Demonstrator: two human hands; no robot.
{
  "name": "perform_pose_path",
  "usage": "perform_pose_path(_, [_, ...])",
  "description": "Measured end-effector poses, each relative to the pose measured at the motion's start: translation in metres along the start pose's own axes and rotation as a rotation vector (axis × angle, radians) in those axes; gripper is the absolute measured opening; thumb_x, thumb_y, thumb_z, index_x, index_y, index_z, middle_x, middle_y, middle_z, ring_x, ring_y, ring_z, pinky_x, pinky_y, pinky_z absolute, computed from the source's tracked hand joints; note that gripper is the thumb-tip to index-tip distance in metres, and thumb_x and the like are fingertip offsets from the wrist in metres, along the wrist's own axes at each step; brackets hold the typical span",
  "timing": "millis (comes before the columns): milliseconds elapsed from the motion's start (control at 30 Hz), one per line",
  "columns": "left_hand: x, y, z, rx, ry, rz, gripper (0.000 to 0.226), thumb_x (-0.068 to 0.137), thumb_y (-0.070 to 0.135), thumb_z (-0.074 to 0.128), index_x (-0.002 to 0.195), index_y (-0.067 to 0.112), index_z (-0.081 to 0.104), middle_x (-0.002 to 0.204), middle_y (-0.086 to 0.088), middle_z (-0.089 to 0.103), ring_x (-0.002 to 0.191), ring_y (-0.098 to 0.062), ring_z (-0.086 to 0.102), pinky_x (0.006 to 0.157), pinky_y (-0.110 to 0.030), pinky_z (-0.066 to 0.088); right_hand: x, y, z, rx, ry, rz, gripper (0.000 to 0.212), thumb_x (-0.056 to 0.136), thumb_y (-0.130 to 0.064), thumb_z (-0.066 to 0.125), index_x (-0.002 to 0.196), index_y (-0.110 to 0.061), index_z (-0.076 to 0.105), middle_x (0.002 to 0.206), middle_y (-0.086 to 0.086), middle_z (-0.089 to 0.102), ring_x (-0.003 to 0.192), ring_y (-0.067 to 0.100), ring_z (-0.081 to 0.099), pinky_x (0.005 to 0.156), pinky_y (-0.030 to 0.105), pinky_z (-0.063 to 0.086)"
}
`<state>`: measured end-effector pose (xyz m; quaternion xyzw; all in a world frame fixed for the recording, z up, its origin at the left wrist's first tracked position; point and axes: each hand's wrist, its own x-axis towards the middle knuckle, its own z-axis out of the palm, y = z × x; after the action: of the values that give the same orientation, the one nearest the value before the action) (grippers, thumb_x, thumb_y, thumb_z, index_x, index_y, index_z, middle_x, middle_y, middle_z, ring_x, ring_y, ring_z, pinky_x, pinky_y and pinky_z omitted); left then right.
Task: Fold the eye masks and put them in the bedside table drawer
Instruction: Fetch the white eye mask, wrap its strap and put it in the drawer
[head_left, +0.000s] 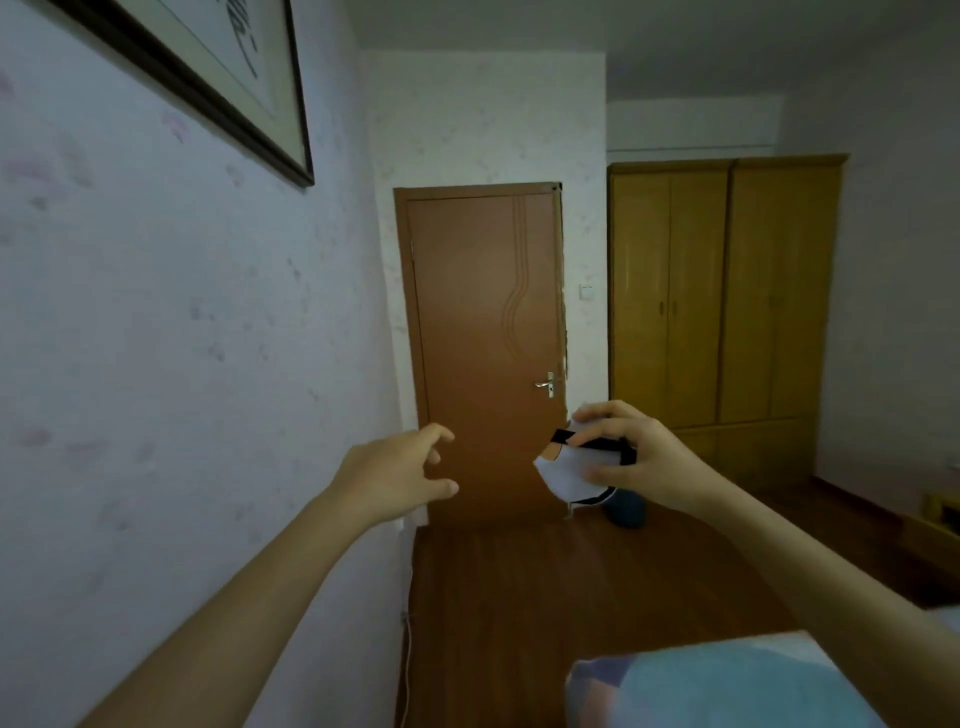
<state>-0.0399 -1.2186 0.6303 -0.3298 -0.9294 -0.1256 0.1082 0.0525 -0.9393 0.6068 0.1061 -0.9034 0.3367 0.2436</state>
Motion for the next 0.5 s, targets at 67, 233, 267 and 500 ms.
perform_pose_path(67, [0.039,-0.029,0.001,0.025,0.012,-0.026,0.061,0.083,0.053,0.060,0.137,0.037,0.037,0.125,0.015,0.054,0.095,-0.006,0.055,0.077,-0.027,0.044,0.049,0.023,0.025,0.029,-0.030,-0.039,0.030,0.079,-0.010,0.071,0.103,-0.028,0.068,0.131,-0.015,0.045,0.119,-0.016,0.036,0.085,-0.002,0.036])
perform_pose_path(233, [0.154,-0.104,0.015,0.079,0.011,-0.056,0.059,0.082,0.058,0.059,0.134,0.040,0.038,0.121,0.019,0.054,0.094,-0.005,0.057,0.078,-0.030,0.047,0.177,0.087,0.079,0.089,-0.053,-0.115,0.032,0.079,-0.010,0.072,0.107,-0.025,0.067,0.131,-0.015,0.045,0.125,-0.003,0.040,0.089,0.007,0.040])
perform_pose_path(267, [0.180,-0.118,0.019,0.087,0.024,-0.050,0.059,0.082,0.058,0.059,0.134,0.040,0.038,0.121,0.019,0.054,0.094,-0.005,0.057,0.077,-0.029,0.046,0.201,0.102,0.089,0.097,-0.038,-0.116,0.032,0.079,-0.010,0.072,0.108,-0.024,0.067,0.131,-0.015,0.044,0.124,-0.002,0.041,0.086,0.007,0.042])
perform_pose_path(500, [0.364,-0.182,0.061,0.057,-0.001,0.011,0.061,0.083,0.054,0.059,0.137,0.037,0.036,0.126,0.016,0.053,0.095,-0.006,0.056,0.079,-0.029,0.044,0.339,0.213,0.108,0.081,-0.051,-0.039,0.030,0.079,-0.014,0.073,0.108,-0.024,0.067,0.130,-0.016,0.045,0.128,-0.003,0.038,0.103,0.022,0.037])
